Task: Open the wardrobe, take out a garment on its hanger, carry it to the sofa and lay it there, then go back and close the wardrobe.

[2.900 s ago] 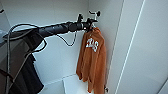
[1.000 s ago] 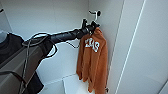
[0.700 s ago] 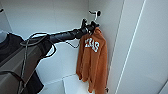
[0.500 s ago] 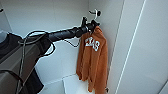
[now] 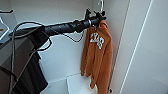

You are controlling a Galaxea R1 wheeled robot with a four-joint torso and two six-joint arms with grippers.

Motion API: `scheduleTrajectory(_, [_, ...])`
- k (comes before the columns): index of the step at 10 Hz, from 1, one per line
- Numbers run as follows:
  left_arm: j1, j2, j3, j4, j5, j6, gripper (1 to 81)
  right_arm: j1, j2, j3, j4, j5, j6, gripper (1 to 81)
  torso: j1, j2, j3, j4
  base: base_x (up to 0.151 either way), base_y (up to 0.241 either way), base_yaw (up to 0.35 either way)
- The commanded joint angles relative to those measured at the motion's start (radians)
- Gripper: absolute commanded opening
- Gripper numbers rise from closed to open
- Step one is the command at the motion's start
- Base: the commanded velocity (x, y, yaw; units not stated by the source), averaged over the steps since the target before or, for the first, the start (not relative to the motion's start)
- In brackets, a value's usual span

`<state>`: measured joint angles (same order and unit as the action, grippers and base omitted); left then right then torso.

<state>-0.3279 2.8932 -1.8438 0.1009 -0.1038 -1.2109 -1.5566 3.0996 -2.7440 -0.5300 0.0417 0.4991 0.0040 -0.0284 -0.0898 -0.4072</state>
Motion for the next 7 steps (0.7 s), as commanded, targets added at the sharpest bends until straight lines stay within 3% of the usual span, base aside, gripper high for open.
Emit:
scheduleTrajectory(1, [-0.228, -0.049, 0.012, 0.036, -0.076, 0.025, 1.0, 0.045, 0.006, 0.008, 0.004, -0.043, -0.001, 81.1, 0.0, 0.0, 0.0, 0.094, 0.0, 0.0, 0.0])
scheduleTrajectory(3, [-0.228, -0.044, 0.021, 0.039, -0.053, 0.025, 1.0, 0.046, 0.004, 0.006, 0.004, -0.043, -0.001, 81.1, 0.0, 0.0, 0.0, 0.164, 0.0, 0.0, 0.0])
scheduleTrajectory(4, [-0.224, -0.032, 0.023, 0.039, -0.048, 0.025, 1.0, 0.048, 0.004, 0.003, 0.005, -0.042, 0.001, 81.1, 0.0, 0.0, 0.0, 0.102, 0.0, 0.0, 0.0])
scheduleTrajectory(6, [-0.193, -0.018, 0.064, 0.052, -0.047, 0.027, 1.0, 0.049, 0.004, 0.005, 0.007, -0.042, 0.001, 81.1, 0.001, 0.0, 0.0, 0.15, 0.0, 0.0, 0.0])
scheduleTrajectory(7, [-0.176, -0.024, 0.119, 0.075, -0.048, 0.028, 1.0, 0.049, 0.004, 0.005, 0.005, -0.042, -0.001, 81.1, 0.001, 0.0, 0.0, 0.153, 0.0, 0.0, 0.0])
